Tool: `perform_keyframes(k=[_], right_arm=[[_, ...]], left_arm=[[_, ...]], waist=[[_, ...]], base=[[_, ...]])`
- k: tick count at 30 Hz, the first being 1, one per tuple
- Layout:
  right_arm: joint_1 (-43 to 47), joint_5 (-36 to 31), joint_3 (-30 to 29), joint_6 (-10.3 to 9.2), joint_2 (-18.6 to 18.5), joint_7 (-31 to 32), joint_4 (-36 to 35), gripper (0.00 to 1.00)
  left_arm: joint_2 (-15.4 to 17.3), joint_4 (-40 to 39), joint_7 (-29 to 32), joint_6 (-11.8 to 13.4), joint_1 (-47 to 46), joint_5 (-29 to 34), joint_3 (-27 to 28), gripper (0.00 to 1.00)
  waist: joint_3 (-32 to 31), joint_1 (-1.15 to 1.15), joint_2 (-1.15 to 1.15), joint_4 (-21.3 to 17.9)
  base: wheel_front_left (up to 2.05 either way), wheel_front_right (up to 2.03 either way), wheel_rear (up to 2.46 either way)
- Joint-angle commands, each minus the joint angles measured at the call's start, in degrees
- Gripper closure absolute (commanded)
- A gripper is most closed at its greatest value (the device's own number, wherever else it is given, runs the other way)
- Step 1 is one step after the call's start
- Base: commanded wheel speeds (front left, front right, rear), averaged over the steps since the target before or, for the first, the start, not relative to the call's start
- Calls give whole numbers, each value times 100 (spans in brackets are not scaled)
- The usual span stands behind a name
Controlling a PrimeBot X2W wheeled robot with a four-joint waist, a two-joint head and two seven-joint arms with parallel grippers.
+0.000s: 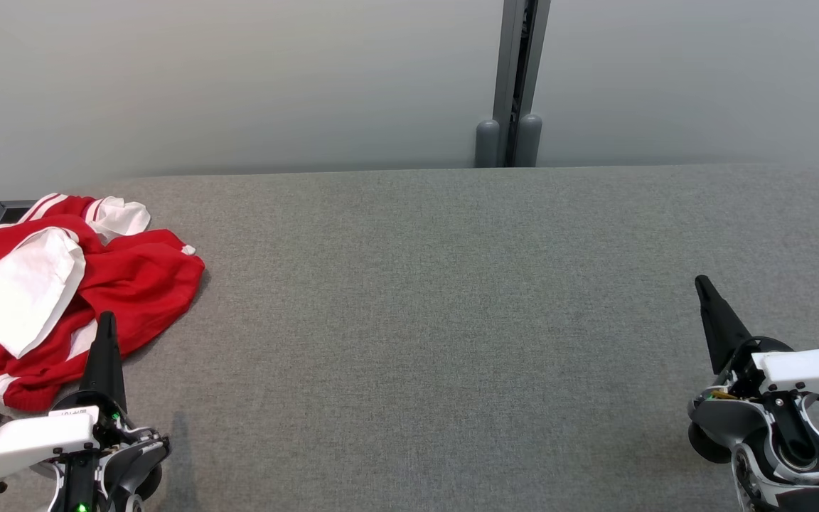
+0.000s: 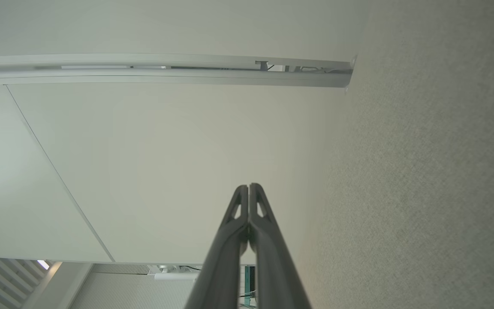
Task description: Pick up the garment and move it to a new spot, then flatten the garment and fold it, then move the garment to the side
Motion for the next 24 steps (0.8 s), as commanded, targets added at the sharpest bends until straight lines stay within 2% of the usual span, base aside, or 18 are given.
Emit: perform_keyframes(k=[1, 24], right_arm=[[-53, 13, -26, 15, -34, 6, 23, 100], [-53, 13, -27, 15, -34, 6, 23, 100]], left_arm=[[17, -26, -2, -12, -41, 9, 8, 100], [17, -26, -3, -12, -41, 9, 8, 100]], waist=[[0, 0, 0, 0], [0, 0, 0, 0]], base=[[0, 0, 0], [0, 0, 0]])
